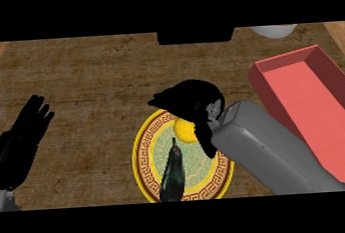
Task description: Pick the lemon from the plate and place it in the cardboard box
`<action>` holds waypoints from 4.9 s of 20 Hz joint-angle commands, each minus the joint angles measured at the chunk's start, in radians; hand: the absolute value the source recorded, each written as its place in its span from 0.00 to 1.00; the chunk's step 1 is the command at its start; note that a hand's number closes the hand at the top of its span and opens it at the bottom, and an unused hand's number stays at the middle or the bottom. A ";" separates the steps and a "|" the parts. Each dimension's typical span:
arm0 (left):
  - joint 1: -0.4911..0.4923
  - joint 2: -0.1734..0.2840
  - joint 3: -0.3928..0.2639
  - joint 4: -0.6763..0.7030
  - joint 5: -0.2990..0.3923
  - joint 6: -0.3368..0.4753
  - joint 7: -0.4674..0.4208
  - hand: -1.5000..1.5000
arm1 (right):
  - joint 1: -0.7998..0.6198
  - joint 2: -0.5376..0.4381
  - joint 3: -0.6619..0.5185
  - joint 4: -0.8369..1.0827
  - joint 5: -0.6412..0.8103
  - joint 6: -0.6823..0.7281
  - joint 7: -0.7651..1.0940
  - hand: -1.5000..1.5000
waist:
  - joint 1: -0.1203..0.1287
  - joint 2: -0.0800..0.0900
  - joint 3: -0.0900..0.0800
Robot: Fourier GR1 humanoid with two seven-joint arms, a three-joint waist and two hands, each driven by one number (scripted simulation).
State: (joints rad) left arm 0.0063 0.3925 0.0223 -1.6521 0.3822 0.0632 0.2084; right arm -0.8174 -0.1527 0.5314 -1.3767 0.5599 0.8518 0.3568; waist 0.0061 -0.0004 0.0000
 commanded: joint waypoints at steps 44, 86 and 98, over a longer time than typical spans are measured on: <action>-0.037 -0.113 0.114 -0.076 -0.115 -0.097 0.136 0.50 | 0.082 0.152 0.042 0.343 0.478 -0.152 -0.209 0.00 | 0.007 0.001 0.000; -0.050 -0.153 0.160 0.013 -0.154 -0.129 0.075 0.50 | 0.023 0.153 -0.137 -0.200 0.599 -0.550 0.804 1.00 | -0.010 -0.007 -0.001; -0.028 -0.137 0.184 -0.036 -0.132 -0.143 0.094 0.50 | -0.098 0.012 -0.458 -0.374 0.707 -0.316 0.784 1.00 | -0.019 -0.009 0.000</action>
State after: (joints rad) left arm -0.0315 0.2554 0.2036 -1.6626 0.2491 -0.0832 0.2934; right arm -0.8755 -0.0879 0.1718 -1.6852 1.2736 0.3836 1.0341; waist -0.0092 -0.0076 -0.0007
